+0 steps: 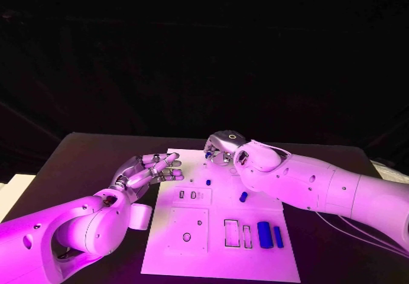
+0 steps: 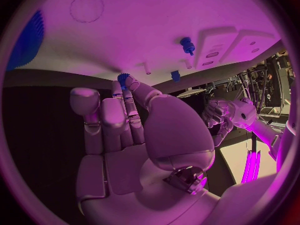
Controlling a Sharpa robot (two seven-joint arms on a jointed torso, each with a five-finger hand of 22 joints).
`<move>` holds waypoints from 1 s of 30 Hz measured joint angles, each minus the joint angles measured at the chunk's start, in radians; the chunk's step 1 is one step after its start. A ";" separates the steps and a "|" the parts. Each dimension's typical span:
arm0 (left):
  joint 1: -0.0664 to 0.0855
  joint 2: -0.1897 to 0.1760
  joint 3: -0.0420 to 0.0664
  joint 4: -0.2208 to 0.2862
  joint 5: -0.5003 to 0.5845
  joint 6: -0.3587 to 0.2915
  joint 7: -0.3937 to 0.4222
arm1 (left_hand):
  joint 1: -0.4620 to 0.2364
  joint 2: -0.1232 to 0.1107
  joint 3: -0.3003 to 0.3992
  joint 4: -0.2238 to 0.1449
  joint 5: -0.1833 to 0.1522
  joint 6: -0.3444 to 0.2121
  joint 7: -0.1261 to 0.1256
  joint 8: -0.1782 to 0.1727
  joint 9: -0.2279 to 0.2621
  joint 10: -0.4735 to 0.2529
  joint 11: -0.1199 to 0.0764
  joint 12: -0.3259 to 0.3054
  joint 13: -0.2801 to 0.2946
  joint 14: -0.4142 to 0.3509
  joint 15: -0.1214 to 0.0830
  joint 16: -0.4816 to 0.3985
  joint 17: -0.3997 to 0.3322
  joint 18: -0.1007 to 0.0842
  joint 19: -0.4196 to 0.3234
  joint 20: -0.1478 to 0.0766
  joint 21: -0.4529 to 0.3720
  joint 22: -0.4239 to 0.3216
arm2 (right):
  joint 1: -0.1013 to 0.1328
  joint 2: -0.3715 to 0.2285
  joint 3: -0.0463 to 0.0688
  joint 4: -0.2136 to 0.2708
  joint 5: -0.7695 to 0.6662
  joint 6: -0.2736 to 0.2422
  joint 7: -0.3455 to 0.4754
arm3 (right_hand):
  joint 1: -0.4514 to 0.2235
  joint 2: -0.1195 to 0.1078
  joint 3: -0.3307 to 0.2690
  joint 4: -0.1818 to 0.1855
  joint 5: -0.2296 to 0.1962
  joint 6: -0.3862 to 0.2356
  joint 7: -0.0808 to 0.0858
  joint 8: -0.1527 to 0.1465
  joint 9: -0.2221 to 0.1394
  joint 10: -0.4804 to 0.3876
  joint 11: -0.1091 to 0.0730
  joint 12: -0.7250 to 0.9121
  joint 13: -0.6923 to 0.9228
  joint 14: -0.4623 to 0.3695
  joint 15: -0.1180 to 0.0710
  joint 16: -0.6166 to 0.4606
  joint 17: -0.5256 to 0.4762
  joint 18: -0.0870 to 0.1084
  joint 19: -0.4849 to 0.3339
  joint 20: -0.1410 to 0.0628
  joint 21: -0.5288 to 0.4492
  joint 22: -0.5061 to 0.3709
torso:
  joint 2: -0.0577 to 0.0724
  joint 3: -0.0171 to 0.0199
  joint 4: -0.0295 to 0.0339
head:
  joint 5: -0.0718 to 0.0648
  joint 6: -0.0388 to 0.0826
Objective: Assemble the parts on the task board
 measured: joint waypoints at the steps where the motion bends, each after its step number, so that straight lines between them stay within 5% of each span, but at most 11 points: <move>1: 0.000 0.000 0.000 0.000 0.000 0.000 0.000 | 0.000 0.000 0.000 0.000 0.000 0.000 0.000 0.000 0.000 0.000 0.000 0.000 0.000 0.000 0.000 0.000 0.000 0.000 0.000 0.000 0.000 0.000 | 0.000 0.000 0.000 0.000 0.000 0.001 -0.001 | 0.002 -0.002 0.000 0.000 0.000 0.000 0.000 0.000 0.000 0.000 0.000 0.000 0.000 0.000 0.000 0.000 -0.001 0.000 0.000 0.000 0.000 0.000 | 0.000 -0.0004 0.0002 | 0.000 0.000; 11: 0.000 0.000 0.000 0.000 0.000 0.001 0.000 | 0.000 0.000 0.000 0.000 0.000 0.000 0.000 0.000 0.000 0.000 0.000 0.000 0.000 0.000 0.000 -0.004 0.001 0.000 0.000 0.000 0.000 0.000 | 0.000 -0.001 0.000 -0.001 -0.001 0.002 -0.005 | -0.014 -0.022 0.002 0.003 0.000 -0.005 0.005 0.000 0.001 -0.006 -0.002 0.000 0.000 0.000 0.000 -0.013 -0.026 0.000 -0.018 0.008 -0.006 -0.023 | 0.001 -0.0012 0.0016 | -0.003 -0.001; 14: 0.001 -0.001 0.000 0.000 0.000 0.001 -0.001 | 0.000 0.000 0.000 0.000 0.000 0.000 0.000 0.000 0.000 0.000 0.000 0.000 0.000 0.000 0.000 -0.004 0.001 0.000 0.000 0.000 0.000 0.000 | 0.000 0.000 0.000 -0.005 0.000 0.003 -0.007 | -0.036 -0.079 -0.022 0.027 0.002 -0.121 0.037 0.004 -0.016 -0.156 0.032 0.006 -0.005 -0.017 0.031 -0.094 -0.126 0.000 -0.084 0.026 -0.090 -0.138 | 0.001 -0.0016 0.0017 | -0.004 0.000; 17: 0.001 -0.001 0.000 0.000 0.000 0.001 -0.001 | 0.000 0.000 0.000 0.000 0.000 0.000 0.000 0.000 0.000 0.000 0.000 0.000 0.000 0.000 0.000 -0.004 0.001 0.000 0.000 0.000 0.000 0.000 | -0.001 0.000 -0.001 -0.007 0.001 0.003 -0.010 | -0.025 -0.103 -0.071 0.039 0.000 -0.218 0.031 -0.001 -0.021 -0.253 0.045 0.006 -0.006 -0.029 0.043 -0.146 -0.188 0.000 -0.115 0.036 -0.133 -0.196 | 0.001 -0.0023 0.0018 | -0.005 0.001; 24: 0.002 -0.003 0.000 0.000 0.000 0.001 -0.001 | 0.000 0.000 0.000 0.000 0.000 0.000 0.000 0.000 0.000 0.000 0.000 0.000 0.000 0.000 0.000 -0.004 0.001 0.000 0.000 0.000 0.000 0.000 | -0.001 -0.031 -0.001 0.030 0.006 -0.004 -0.015 | -0.003 -0.087 -0.107 0.062 0.001 -0.209 0.034 -0.001 -0.015 -0.243 0.041 0.030 0.000 -0.019 0.041 -0.138 -0.178 0.000 -0.106 0.037 -0.126 -0.185 | 0.002 -0.0017 0.0023 | -0.008 0.002; 30: 0.003 -0.010 0.000 -0.001 0.000 0.002 -0.002 | 0.000 0.000 0.000 0.000 0.000 0.000 0.000 0.000 0.000 0.000 0.000 0.000 0.000 0.000 0.000 -0.004 0.002 0.000 0.000 0.000 0.000 0.000 | 0.002 -0.157 0.011 0.156 0.039 -0.023 -0.016 | 0.001 -0.084 -0.118 0.082 0.025 -0.169 0.036 0.004 -0.013 -0.149 0.033 0.071 0.003 -0.006 0.036 -0.077 -0.110 0.000 -0.057 0.031 -0.058 -0.097 | 0.001 -0.0004 -0.0019 | -0.009 0.006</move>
